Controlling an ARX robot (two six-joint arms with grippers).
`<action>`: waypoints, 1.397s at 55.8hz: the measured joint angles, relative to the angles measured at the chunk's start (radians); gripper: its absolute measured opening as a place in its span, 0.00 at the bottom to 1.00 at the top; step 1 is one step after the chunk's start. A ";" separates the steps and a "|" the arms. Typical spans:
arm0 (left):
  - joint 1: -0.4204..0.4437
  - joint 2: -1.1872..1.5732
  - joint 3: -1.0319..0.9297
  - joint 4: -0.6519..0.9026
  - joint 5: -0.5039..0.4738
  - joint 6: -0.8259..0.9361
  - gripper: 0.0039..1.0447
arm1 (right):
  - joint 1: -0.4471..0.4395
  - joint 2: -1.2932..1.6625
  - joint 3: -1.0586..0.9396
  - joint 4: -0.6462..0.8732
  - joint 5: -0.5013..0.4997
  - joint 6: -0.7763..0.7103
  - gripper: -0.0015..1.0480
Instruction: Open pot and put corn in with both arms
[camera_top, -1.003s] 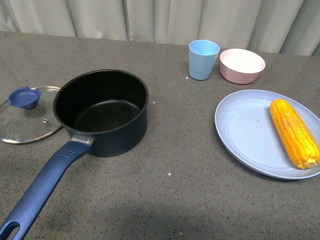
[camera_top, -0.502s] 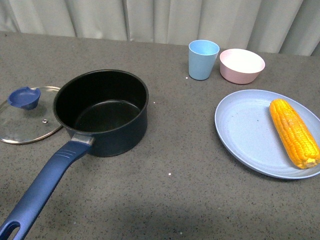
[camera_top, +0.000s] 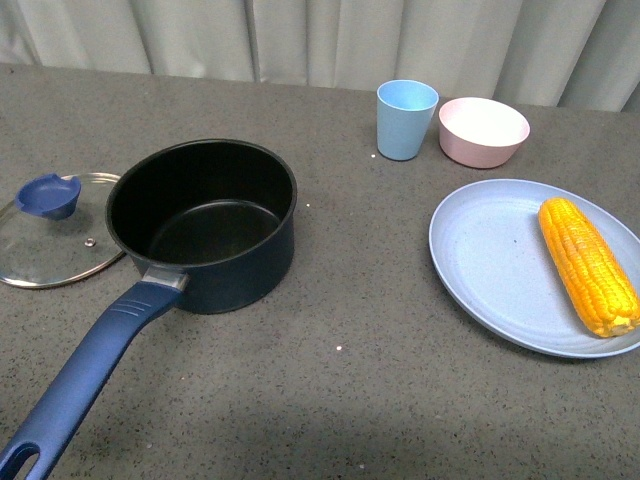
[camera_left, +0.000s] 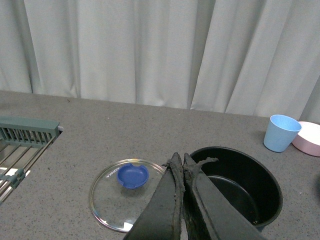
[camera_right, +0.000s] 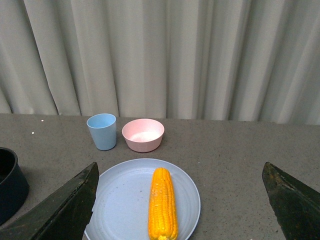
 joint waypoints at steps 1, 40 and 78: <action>0.000 -0.003 0.000 -0.002 0.000 0.000 0.04 | 0.000 0.000 0.000 0.000 0.000 0.000 0.91; 0.000 -0.261 0.000 -0.259 0.000 0.000 0.04 | 0.000 0.000 0.000 0.000 0.000 0.000 0.91; 0.000 -0.429 0.000 -0.433 0.000 0.000 0.68 | -0.014 0.891 0.220 0.354 0.189 0.008 0.91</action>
